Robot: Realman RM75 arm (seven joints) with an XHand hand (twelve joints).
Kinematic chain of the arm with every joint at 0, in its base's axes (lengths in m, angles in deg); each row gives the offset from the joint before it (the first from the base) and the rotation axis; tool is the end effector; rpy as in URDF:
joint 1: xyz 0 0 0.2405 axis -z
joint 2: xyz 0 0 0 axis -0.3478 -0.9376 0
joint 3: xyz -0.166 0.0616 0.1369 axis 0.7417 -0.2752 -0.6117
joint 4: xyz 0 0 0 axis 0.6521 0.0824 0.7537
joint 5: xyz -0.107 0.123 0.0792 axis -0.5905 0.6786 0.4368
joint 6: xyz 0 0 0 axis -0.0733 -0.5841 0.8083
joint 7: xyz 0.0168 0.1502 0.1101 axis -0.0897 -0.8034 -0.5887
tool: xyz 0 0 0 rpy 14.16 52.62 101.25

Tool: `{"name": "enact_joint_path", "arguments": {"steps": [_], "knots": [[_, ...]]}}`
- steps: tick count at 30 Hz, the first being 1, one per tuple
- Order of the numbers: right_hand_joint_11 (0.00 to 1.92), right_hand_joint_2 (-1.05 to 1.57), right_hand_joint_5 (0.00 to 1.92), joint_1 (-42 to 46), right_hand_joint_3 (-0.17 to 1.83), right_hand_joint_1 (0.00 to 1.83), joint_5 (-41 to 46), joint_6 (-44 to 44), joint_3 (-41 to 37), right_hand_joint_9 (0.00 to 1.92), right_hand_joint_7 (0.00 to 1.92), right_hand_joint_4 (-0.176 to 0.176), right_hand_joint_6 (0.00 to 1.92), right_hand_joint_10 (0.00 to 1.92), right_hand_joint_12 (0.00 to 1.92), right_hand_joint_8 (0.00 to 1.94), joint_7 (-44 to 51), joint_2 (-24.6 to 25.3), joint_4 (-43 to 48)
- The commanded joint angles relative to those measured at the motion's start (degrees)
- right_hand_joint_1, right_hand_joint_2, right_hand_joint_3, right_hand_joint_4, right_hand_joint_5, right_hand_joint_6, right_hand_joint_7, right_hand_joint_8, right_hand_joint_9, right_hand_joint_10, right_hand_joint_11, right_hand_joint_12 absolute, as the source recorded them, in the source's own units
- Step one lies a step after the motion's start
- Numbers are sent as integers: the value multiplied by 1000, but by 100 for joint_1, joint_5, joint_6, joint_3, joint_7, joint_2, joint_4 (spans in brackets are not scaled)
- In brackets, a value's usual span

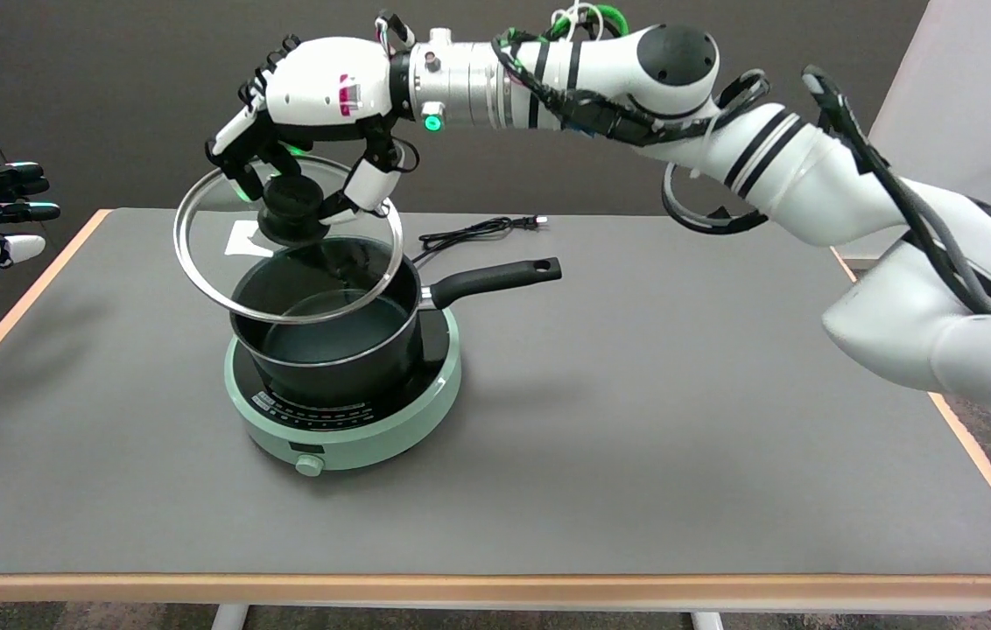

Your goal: Place the pot lid onto the soup pot.

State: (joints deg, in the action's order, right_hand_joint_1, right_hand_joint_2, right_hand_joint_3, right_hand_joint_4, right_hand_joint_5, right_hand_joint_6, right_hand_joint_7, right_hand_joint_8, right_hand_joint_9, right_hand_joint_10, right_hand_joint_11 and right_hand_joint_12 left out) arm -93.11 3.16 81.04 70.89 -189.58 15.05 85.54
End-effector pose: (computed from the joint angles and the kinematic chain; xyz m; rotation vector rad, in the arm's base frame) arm -0.0238 -0.4422 0.0845 2.6426 0.1888 -0.1325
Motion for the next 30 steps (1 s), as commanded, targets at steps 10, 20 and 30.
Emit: {"name": "enact_joint_path", "arguments": {"steps": [10,20,30], "knots": [[485,881,564,-1014,620,1346,-1177,1305,-651,635,850,176,1274,1877,1401,1387,-440,1167,-2451],[508,881,565,-966,621,1346,-1145,1432,-128,632,851,176,1276,1882,1392,1387,-440,1219,-2543],[504,885,560,-1113,616,1346,-1225,2092,54,624,848,176,1282,1888,1401,1390,-440,1438,-3335]]}}
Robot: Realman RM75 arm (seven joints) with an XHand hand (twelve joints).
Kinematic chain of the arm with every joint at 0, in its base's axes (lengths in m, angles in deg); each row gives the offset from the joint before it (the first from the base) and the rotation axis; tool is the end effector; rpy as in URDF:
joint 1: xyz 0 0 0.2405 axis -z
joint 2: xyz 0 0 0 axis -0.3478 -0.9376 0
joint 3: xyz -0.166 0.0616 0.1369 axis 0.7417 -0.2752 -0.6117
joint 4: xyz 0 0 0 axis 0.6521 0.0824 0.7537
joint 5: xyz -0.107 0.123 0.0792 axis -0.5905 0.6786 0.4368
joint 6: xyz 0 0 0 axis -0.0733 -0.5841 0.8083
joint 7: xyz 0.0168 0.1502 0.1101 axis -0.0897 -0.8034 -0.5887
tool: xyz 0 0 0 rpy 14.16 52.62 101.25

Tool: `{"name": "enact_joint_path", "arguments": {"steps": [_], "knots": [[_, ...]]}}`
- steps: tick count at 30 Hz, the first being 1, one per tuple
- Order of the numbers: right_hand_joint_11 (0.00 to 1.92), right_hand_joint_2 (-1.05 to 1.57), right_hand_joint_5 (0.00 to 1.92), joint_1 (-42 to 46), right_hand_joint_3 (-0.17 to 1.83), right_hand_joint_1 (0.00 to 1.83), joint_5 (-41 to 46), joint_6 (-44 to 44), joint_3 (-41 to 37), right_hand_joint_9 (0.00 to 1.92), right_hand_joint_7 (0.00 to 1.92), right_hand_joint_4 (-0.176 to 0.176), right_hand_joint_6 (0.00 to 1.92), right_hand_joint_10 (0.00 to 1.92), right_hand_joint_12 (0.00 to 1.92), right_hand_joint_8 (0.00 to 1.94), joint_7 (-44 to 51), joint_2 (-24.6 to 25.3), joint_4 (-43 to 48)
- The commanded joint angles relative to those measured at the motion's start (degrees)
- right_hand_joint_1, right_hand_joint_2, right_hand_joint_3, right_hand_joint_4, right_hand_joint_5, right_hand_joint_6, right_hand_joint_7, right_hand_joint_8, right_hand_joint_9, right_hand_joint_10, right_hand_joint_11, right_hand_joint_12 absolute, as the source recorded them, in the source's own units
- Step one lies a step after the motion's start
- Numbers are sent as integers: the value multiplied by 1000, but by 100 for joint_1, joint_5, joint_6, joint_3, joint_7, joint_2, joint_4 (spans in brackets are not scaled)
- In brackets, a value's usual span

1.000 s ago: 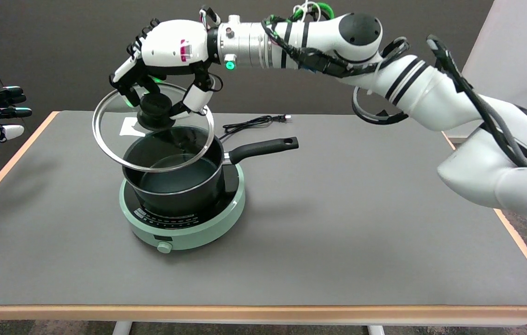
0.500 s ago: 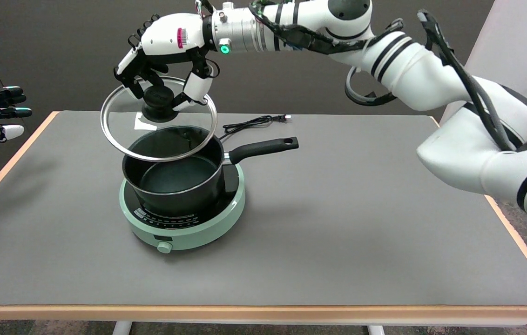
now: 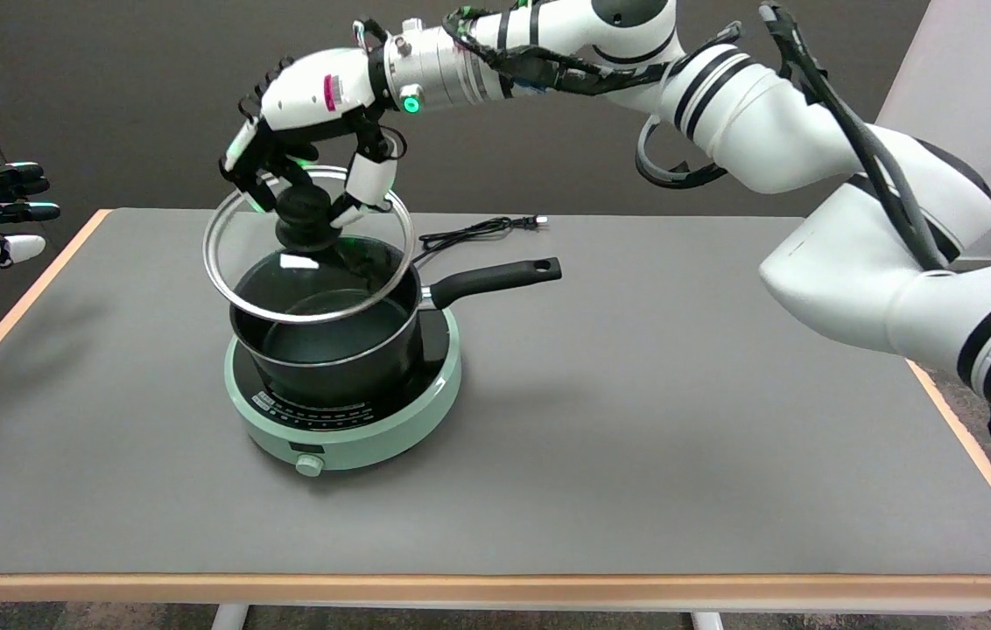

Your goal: Place the pot lid onto the soup pot.

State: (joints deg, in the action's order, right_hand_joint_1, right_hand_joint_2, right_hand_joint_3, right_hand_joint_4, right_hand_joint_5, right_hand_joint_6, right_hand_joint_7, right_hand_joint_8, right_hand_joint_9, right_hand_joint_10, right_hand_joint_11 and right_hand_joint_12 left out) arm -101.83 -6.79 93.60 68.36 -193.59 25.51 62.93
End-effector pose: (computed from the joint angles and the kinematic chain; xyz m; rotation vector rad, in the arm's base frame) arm -0.0333 -0.4728 0.0789 2.6311 0.0390 -0.3439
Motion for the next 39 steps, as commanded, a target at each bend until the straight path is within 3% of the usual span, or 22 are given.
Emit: {"name": "enact_joint_path", "arguments": {"steps": [1,21,25,39], "knots": [[506,884,561,-246,617,1346,-257,868,280,627,848,176,1282,1886,1400,1390,-39,397,-1116],[475,889,554,-322,613,1345,19,649,-36,621,843,176,1285,1887,1441,1395,-39,416,-1316],[533,907,592,-279,598,1341,141,596,-54,617,824,176,1205,1906,1340,1419,-39,448,-1348],[543,903,597,-58,600,1342,394,390,-76,625,828,176,1200,1907,1332,1414,-39,512,-1512]]}}
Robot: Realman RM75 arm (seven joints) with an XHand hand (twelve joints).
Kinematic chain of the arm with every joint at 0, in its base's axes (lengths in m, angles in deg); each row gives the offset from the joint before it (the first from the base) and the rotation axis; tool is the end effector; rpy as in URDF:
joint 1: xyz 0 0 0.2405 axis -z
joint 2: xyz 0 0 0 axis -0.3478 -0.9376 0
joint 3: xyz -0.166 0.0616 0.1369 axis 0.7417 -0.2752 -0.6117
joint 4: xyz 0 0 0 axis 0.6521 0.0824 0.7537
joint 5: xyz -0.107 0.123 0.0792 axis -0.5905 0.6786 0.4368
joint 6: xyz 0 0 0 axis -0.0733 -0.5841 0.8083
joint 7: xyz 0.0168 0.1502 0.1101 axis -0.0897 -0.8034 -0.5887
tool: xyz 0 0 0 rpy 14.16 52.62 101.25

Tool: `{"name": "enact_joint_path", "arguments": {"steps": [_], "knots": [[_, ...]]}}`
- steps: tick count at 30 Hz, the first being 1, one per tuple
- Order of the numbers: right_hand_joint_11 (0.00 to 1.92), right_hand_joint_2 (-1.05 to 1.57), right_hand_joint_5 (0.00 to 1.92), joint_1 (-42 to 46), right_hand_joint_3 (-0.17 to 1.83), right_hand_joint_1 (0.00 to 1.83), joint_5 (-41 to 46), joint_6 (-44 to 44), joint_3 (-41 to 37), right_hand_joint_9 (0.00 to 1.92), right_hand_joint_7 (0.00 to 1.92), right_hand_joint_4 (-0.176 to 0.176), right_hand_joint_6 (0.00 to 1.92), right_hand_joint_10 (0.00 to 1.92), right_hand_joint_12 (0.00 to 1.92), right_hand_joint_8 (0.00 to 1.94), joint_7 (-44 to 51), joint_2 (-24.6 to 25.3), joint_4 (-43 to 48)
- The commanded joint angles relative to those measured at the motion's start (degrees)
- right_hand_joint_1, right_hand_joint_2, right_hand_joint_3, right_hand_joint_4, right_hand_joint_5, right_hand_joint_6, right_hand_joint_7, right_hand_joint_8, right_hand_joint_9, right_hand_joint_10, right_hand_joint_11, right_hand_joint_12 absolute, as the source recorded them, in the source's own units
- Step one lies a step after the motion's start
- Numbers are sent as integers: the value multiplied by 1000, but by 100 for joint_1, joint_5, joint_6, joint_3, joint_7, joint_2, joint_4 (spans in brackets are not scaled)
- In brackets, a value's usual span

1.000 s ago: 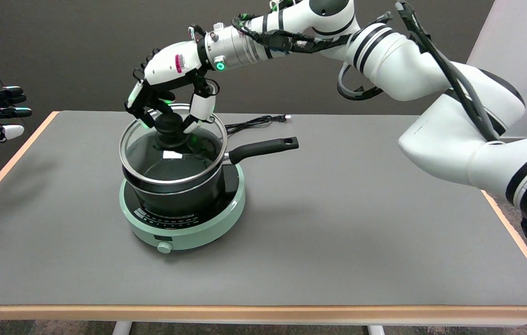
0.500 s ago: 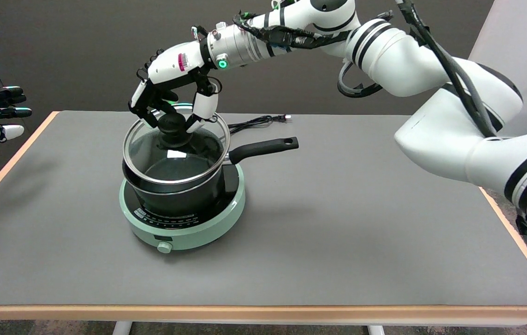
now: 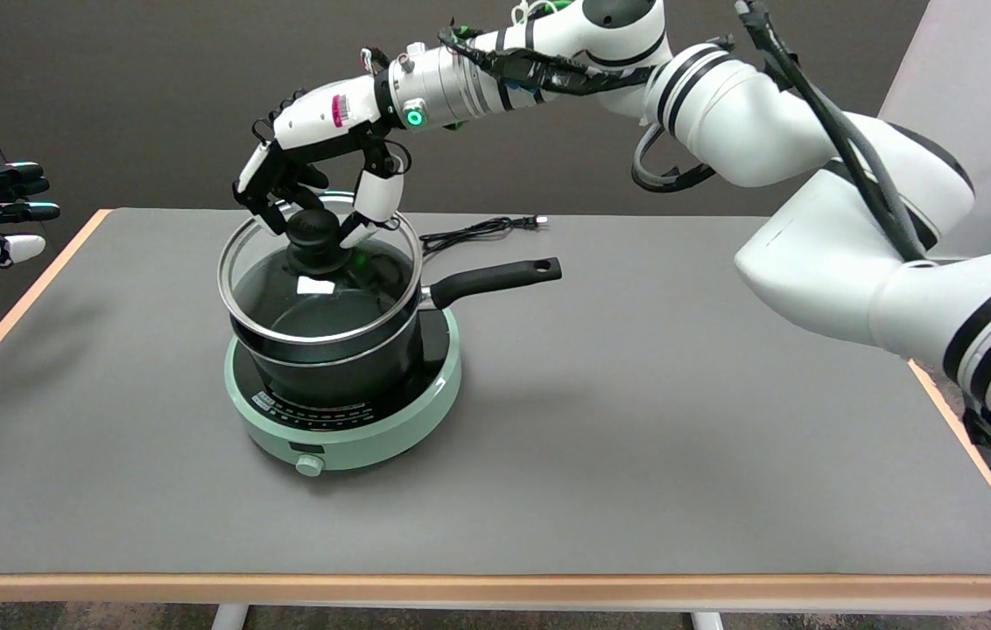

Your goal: Place the pot lid onto the soup pot.

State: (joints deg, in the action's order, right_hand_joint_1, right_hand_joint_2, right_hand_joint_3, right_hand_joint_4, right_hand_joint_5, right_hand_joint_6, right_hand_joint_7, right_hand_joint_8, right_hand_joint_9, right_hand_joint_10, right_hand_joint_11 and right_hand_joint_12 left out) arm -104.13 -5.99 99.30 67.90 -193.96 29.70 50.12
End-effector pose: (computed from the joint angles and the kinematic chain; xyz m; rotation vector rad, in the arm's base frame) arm -0.0524 -0.4795 0.0822 2.6264 -0.1626 -0.3813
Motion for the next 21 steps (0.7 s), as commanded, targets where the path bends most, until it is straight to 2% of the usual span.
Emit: {"name": "enact_joint_path", "arguments": {"steps": [1,21], "knots": [[543,905,597,184,598,1340,314,-185,-30,625,829,176,1197,1910,1330,1416,-2,98,-234],[567,898,604,161,607,1343,322,-129,244,640,832,176,1198,1906,1310,1411,-2,217,-517]]}}
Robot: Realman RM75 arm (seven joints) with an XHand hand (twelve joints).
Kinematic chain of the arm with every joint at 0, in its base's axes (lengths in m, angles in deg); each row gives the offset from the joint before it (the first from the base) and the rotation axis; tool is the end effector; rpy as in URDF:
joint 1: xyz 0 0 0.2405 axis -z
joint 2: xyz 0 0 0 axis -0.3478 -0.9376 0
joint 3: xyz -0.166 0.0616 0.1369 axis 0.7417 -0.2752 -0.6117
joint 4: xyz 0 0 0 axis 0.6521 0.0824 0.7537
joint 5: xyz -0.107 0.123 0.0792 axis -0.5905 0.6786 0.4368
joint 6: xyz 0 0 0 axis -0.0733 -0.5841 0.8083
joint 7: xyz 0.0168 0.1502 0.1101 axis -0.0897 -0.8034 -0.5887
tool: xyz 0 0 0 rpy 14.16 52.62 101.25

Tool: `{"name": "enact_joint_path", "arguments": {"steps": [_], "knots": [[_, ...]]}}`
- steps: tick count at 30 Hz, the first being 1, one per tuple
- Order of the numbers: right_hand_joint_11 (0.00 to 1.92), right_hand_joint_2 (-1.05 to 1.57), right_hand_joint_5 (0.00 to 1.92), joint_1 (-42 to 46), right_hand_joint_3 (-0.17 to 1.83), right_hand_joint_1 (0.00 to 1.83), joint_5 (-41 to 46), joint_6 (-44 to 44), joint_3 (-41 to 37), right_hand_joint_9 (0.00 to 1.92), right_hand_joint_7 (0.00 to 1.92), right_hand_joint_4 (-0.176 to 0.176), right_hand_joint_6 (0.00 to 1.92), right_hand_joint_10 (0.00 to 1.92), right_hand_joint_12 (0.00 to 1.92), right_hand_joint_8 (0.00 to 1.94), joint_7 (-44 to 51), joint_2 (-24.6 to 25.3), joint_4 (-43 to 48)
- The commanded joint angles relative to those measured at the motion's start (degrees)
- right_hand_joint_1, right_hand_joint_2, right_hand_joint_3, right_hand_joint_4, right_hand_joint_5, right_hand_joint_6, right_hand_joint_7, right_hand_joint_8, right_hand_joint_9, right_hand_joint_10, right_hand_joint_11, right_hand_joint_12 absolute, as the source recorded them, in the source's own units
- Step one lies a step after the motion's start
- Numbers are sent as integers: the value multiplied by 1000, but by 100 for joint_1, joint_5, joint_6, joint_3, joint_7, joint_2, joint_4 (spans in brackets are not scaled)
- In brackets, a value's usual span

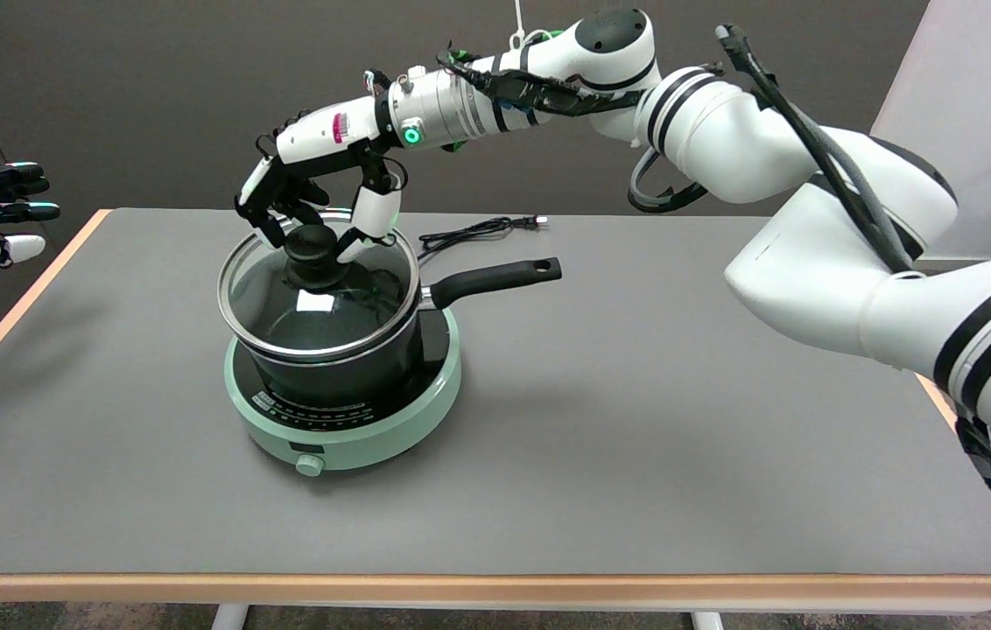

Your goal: Place the pot lid onto the soup pot.

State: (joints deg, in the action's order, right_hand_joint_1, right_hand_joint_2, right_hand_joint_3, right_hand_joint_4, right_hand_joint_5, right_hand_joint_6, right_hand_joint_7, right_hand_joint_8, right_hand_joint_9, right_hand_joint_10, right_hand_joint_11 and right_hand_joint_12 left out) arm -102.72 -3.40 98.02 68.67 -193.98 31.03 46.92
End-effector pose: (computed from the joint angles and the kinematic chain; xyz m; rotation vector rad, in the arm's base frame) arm -0.0683 -0.4834 0.0809 2.6012 -0.2586 -0.3471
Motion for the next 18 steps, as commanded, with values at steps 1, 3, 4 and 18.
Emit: {"name": "enact_joint_path", "arguments": {"steps": [1,3,4,18], "knots": [[568,899,602,19,606,1340,63,-1,173,643,834,176,1195,1911,1308,1413,0,85,-210],[567,899,602,19,606,1340,59,-1,184,643,834,176,1196,1911,1309,1413,0,88,-242],[567,898,601,19,607,1340,55,-1,192,644,834,176,1197,1911,1310,1413,0,93,-247],[569,894,605,19,611,1345,50,-12,229,644,834,176,1200,1905,1309,1408,0,90,-263]]}}
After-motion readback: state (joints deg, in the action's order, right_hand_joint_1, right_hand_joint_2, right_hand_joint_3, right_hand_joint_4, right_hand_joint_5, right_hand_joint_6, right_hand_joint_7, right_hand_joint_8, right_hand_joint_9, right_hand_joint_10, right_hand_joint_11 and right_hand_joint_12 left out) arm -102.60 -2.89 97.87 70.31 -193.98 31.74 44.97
